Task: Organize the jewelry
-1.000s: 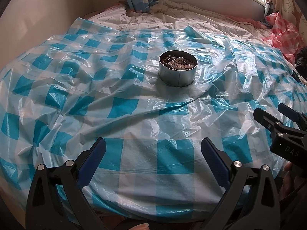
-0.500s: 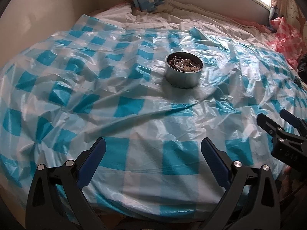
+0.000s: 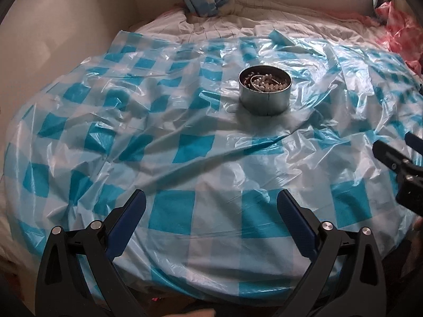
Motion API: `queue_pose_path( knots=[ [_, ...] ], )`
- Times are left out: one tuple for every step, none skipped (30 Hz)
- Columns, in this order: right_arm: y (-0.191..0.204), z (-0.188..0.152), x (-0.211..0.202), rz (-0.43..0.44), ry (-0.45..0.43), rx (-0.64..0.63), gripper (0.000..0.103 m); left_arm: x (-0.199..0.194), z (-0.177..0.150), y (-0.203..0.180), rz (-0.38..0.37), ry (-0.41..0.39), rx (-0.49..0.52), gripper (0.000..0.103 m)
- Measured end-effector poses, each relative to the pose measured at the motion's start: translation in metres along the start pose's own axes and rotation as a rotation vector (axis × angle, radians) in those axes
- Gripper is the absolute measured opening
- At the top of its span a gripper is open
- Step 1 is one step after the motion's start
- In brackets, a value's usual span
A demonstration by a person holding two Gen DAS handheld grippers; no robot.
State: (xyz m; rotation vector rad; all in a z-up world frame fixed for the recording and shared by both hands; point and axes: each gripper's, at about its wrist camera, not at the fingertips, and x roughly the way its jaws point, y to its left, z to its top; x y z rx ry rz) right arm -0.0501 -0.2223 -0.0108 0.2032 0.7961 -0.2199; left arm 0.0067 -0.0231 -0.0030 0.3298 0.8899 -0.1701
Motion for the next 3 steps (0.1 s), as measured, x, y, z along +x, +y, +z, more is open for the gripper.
queue_pose_path(
  knots=[
    [-0.0006, -0.0002, 0.0, 0.0, -0.002, 0.0, 0.095, -0.0012, -0.0007, -0.0004, -0.002, -0.004, 0.002, 0.095],
    [-0.0013, -0.0003, 0.0002, 0.0, -0.004, 0.001, 0.095, -0.0022, -0.001, -0.0002, 0.001, -0.009, 0.001, 0.095],
    [-0.002, -0.0002, 0.0004, 0.0, -0.005, 0.002, 0.095, -0.003, -0.0016, 0.0003, 0.002, -0.012, -0.001, 0.095]
  ],
)
